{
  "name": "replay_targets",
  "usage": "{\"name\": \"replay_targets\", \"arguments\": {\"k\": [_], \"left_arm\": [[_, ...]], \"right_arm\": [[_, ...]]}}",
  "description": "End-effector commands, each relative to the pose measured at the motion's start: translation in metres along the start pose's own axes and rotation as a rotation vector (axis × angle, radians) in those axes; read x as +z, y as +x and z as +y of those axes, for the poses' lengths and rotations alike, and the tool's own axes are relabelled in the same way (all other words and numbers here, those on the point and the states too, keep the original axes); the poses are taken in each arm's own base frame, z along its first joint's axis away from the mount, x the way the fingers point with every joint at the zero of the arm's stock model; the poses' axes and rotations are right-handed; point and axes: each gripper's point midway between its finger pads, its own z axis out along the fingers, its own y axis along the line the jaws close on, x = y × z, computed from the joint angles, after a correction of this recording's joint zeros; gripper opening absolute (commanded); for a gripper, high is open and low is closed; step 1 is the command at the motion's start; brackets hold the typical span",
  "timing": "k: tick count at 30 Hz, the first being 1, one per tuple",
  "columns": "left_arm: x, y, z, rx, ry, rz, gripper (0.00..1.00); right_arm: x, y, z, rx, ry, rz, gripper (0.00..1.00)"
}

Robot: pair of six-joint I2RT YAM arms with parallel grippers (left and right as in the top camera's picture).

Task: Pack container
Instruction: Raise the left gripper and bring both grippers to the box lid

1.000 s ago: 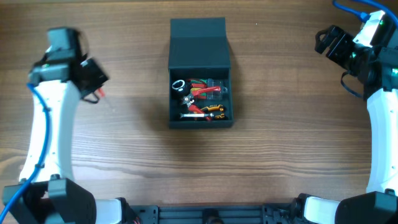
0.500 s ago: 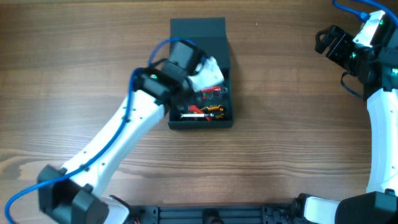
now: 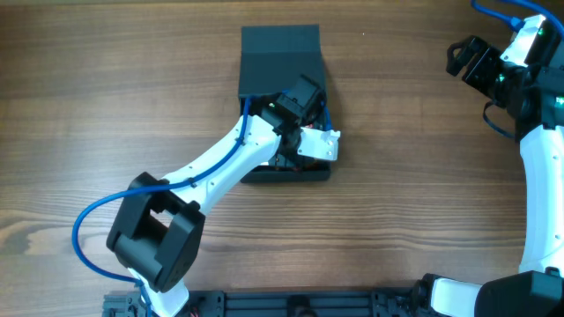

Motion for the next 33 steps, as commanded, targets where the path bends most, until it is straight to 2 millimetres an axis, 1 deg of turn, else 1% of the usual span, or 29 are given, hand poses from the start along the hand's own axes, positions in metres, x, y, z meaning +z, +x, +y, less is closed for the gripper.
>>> {"name": "replay_targets", "arguments": {"k": [1,2,3,5,6,7,8,10,12,14,15,18,19,21,22,23,24,26,27,28,29,30,31,32,33], "left_arm": [[0.006,-0.021,-0.012,0.076,0.039,-0.053,0.06],[0.006,-0.023,-0.013,0.08,0.04,-0.053,0.08],[0.006,-0.023,-0.013,0.082,0.04,-0.053,0.13],[0.006,-0.022,-0.013,0.074,0.037,-0.049,0.42],[0.006,-0.018,-0.011,0.055,0.028,-0.026,0.49],[0.006,-0.014,-0.007,0.004,0.009,0.001,0.63],[0.006,-0.01,-0.002,-0.048,-0.02,0.023,1.0],[0.005,-0.01,0.008,-0.166,-0.067,0.026,1.0],[0.002,-0.015,0.021,-0.397,-0.12,-0.006,1.0],[-0.008,-0.017,0.027,-0.568,-0.138,-0.025,1.0],[-0.017,-0.019,0.032,-0.652,-0.149,-0.04,1.0],[-0.064,-0.023,0.054,-0.801,-0.199,-0.113,1.0],[-0.085,-0.023,0.067,-0.864,-0.232,-0.159,1.0],[-0.127,-0.016,0.093,-1.06,-0.296,-0.274,1.0],[-0.141,-0.008,0.103,-1.148,-0.317,-0.317,1.0],[-0.153,0.0,0.11,-1.223,-0.322,-0.359,1.0],[-0.163,0.004,0.113,-1.278,-0.286,-0.422,1.0],[-0.182,0.004,0.109,-1.296,-0.145,-0.541,1.0],[-0.185,0.014,0.11,-1.317,-0.158,-0.535,1.0],[-0.186,0.029,0.113,-1.347,-0.191,-0.51,0.89],[-0.185,0.045,0.114,-1.393,-0.209,-0.482,0.72],[-0.183,0.06,0.117,-1.472,-0.22,-0.468,0.63],[-0.181,0.074,0.119,-1.559,-0.221,-0.46,0.56],[-0.179,0.094,0.122,-1.664,-0.221,-0.452,0.52],[-0.177,0.114,0.124,-1.75,-0.226,-0.44,0.5]], "right_arm": [[-0.001,-0.002,0.001,0.002,-0.003,-0.005,1.0],[-0.001,-0.002,0.001,0.002,-0.003,-0.005,1.0],[-0.001,-0.002,0.001,0.002,-0.003,-0.005,1.0],[-0.001,-0.002,0.001,0.002,-0.003,-0.005,1.0],[-0.001,-0.002,0.001,0.002,-0.003,-0.005,1.0],[-0.001,-0.002,0.001,0.002,-0.003,-0.005,1.0],[-0.001,-0.002,0.001,0.002,-0.003,-0.005,1.0],[-0.001,-0.002,0.001,0.002,-0.003,-0.005,1.0],[-0.001,-0.002,0.001,0.002,-0.003,-0.005,1.0],[-0.001,-0.002,0.001,0.002,-0.003,-0.005,1.0],[-0.001,-0.002,0.001,0.002,-0.003,-0.005,1.0],[-0.001,-0.002,0.001,0.002,-0.003,-0.005,1.0],[-0.001,-0.002,0.001,0.002,-0.003,-0.005,1.0],[-0.001,-0.002,0.001,0.002,-0.003,-0.005,1.0],[-0.001,-0.002,0.001,0.002,-0.003,-0.005,1.0],[-0.001,-0.002,0.001,0.002,-0.003,-0.005,1.0],[-0.001,-0.002,0.001,0.002,-0.004,-0.006,1.0],[-0.001,-0.009,0.004,-0.007,-0.013,-0.034,1.0],[-0.001,-0.012,0.005,-0.009,-0.017,-0.046,1.0],[-0.001,-0.011,0.006,-0.001,-0.024,-0.042,1.0],[-0.001,-0.011,0.009,0.008,-0.04,-0.039,1.0],[-0.001,-0.01,0.011,0.008,-0.051,-0.033,0.87],[0.001,-0.008,0.011,0.011,-0.056,-0.023,0.69],[0.005,-0.004,0.009,0.019,-0.053,-0.009,0.62],[0.012,0.002,0.005,0.026,-0.049,0.011,0.64]]}}
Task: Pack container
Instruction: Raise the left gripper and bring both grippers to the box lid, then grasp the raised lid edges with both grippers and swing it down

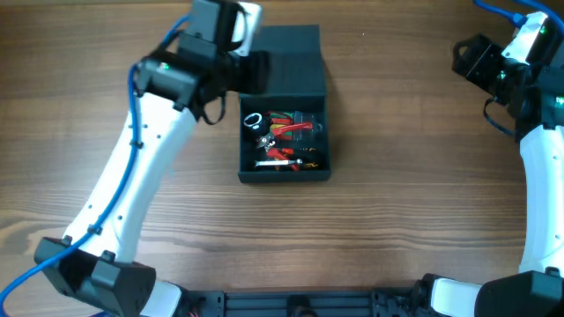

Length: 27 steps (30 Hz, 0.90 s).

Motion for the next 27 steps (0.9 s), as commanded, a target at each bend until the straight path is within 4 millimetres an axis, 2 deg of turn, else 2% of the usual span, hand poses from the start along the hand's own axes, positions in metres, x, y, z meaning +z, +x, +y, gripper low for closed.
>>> {"name": "replay_targets", "arguments": {"k": [1,3,4,5,6,7,8,13,17,20,22,27], "left_arm": [[-0.002,-0.004,0.06,-0.326,-0.06,0.005,0.52],[-0.001,-0.005,0.083,-0.396,-0.022,0.012,0.58],[0.0,-0.006,0.095,-0.436,0.005,0.017,0.58],[0.003,-0.004,0.107,-0.471,0.028,0.026,0.5],[0.007,-0.002,0.115,-0.499,0.067,0.042,0.3],[0.013,0.001,0.124,-0.529,0.103,0.062,0.15],[0.019,0.004,0.128,-0.533,0.138,0.08,0.04],[0.075,0.031,0.15,-0.577,0.249,0.2,0.04],[0.123,0.042,0.155,-0.619,0.371,0.234,0.04],[0.156,0.064,0.161,-0.664,0.398,0.295,0.04],[0.169,0.072,0.163,-0.678,0.419,0.309,0.04],[0.194,0.085,0.167,-0.714,0.416,0.333,0.04]], "right_arm": [[0.019,0.017,-0.001,0.033,-0.034,0.067,0.64],[0.036,0.037,0.006,0.052,-0.118,0.151,0.6],[0.046,0.05,0.017,0.042,-0.217,0.216,0.44],[0.054,0.059,0.031,0.023,-0.334,0.265,0.29],[0.059,0.066,0.041,0.024,-0.417,0.299,0.19],[0.065,0.072,0.049,0.038,-0.499,0.331,0.13],[0.072,0.077,0.053,0.05,-0.556,0.356,0.04],[0.105,0.103,0.073,0.087,-0.732,0.443,0.04],[0.134,0.132,0.094,0.122,-0.735,0.517,0.04],[0.163,0.161,0.103,0.166,-0.624,0.563,0.04],[0.175,0.175,0.11,0.157,-0.605,0.577,0.04],[0.2,0.204,0.105,0.185,-0.53,0.612,0.04]]}}
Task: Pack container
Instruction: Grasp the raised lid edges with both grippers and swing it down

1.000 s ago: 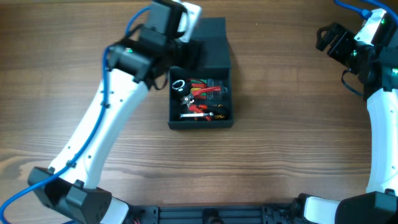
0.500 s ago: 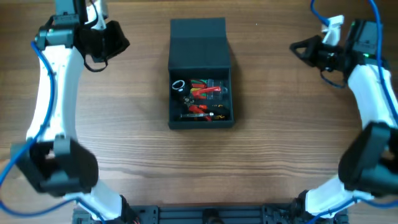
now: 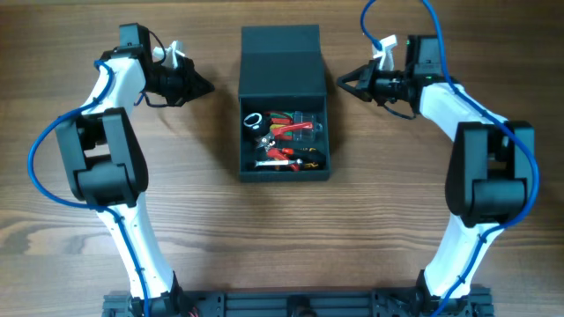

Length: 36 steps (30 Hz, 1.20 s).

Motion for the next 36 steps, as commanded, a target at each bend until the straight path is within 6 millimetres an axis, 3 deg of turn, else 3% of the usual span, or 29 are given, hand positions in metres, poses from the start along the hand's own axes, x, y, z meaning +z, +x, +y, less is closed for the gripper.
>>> {"name": "replay_targets", "arguments": {"k": [1,7,16,22,25,30,36], "left_arm": [[0.014,0.0,0.004,-0.024,0.043,0.022,0.04],[0.033,0.004,-0.012,0.028,0.051,0.034,0.04],[0.049,0.013,-0.029,0.073,0.059,0.054,0.04],[0.049,0.013,-0.034,0.059,0.085,0.058,0.04],[0.044,0.013,-0.066,0.101,0.262,0.079,0.04],[0.034,-0.001,-0.098,0.09,0.411,0.062,0.04],[0.018,0.0,-0.119,0.135,0.454,0.052,0.04]], "right_arm": [[0.017,0.006,-0.032,0.083,0.067,0.005,0.04],[0.032,0.016,-0.051,0.099,0.108,0.027,0.04],[0.051,0.014,-0.028,-0.018,0.061,0.012,0.04],[0.049,0.0,0.016,-0.149,-0.143,-0.013,0.04],[0.045,-0.009,0.038,-0.173,-0.228,-0.038,0.04],[0.041,-0.012,0.051,-0.196,-0.285,-0.041,0.04],[0.035,-0.005,0.068,-0.21,-0.358,0.006,0.04]]}}
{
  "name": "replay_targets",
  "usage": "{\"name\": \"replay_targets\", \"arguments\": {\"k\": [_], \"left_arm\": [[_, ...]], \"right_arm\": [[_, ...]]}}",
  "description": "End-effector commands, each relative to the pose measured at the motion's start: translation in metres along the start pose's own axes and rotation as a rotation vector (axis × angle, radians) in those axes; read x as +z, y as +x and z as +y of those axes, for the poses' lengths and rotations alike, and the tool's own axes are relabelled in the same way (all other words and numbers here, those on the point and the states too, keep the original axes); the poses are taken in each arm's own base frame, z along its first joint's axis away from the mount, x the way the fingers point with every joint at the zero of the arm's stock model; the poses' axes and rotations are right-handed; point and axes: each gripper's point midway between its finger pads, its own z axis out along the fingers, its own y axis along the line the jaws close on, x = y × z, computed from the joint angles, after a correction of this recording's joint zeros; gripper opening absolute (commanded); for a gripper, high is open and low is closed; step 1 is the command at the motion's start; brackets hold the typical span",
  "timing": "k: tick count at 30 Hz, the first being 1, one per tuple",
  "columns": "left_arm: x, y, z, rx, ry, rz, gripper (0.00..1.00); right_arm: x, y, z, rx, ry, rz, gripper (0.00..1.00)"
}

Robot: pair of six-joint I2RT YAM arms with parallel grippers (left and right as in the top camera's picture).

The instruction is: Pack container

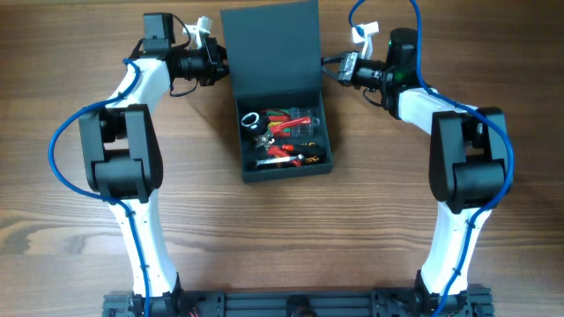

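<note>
A dark box (251, 172) sits at the table's middle. Its tray holds red-handled tools (286, 151), a metal ring (252, 121) and clear packets. The hinged lid (271, 48) stands tilted up at the far side. My left gripper (222, 63) meets the lid's left edge and my right gripper (326, 70) meets its right edge. Each seems closed on that edge, though the fingertips are small and partly hidden.
Wooden table (423, 229) all around the box. Both white arms reach in from the near edge and bend inward at the far side, with blue cables looping beside them. A black rail (291, 306) runs along the front edge.
Both grippers were open and apart from the lid, a little to either side. Now they are at its side edges, and the lid stands raised and looks larger from above.
First my left gripper was down in the open tray, with the right arm parked far right. Then the left gripper was at the lid's left corner. Later both grippers faced the lid from either side. Now they hold it lifted.
</note>
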Motion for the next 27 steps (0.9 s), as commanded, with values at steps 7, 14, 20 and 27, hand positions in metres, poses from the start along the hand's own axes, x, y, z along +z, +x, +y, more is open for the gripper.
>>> {"name": "replay_targets", "arguments": {"k": [7,14,20,27], "left_arm": [[-0.033,0.016,-0.102,0.194,-0.062,-0.052,0.04],[-0.061,0.086,-0.149,0.241,-0.266,0.005,0.04],[-0.084,0.157,-0.175,0.319,-0.484,0.054,0.04],[-0.123,0.172,-0.211,0.444,-0.662,-0.164,0.04]], "right_arm": [[-0.017,-0.017,0.081,-0.099,-0.117,0.005,0.04],[-0.059,-0.026,0.132,-0.228,0.074,-0.062,0.04],[-0.133,-0.012,0.171,-0.436,0.431,-0.123,0.04],[-0.186,-0.003,0.209,-0.536,0.572,-0.215,0.04]]}}
